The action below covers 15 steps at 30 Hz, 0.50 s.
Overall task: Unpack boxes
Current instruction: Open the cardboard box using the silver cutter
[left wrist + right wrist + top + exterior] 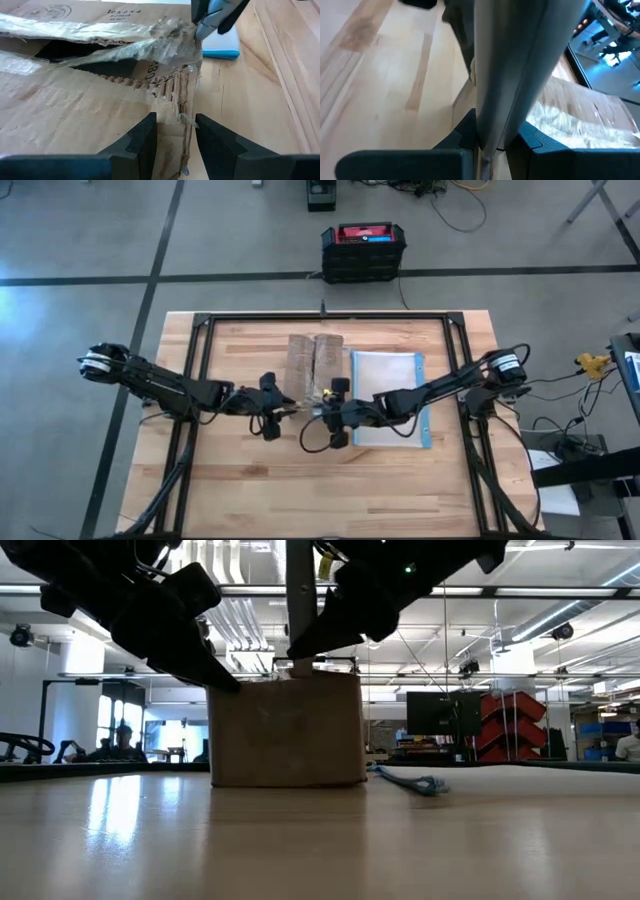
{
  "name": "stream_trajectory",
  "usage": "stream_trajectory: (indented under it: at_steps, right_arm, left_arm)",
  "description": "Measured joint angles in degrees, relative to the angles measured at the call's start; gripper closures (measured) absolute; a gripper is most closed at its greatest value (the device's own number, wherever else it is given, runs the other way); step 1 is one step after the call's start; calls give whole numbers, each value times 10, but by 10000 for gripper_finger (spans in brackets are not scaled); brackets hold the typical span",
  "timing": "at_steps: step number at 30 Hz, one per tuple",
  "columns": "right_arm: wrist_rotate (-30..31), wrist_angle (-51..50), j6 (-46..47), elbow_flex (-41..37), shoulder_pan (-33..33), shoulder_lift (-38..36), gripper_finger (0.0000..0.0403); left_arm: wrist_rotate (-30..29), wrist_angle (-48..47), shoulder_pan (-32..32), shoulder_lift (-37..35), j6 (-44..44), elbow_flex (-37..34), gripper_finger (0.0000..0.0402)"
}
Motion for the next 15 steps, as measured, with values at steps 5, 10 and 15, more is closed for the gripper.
stream_trajectory:
  at_steps: [5, 10, 15]
  right_arm:
    - [9, -35, 16, 0, 16, -27, 361]
    - [40, -64, 25, 0, 28, -55, 361]
    - [26, 22, 26, 0, 23, -54, 361]
  left_arm:
    - [-1, -4, -2, 0, -4, 0, 282]
    - [-3, -4, -3, 0, -9, 0, 281]
    - [-2, 8, -4, 0, -9, -1, 282]
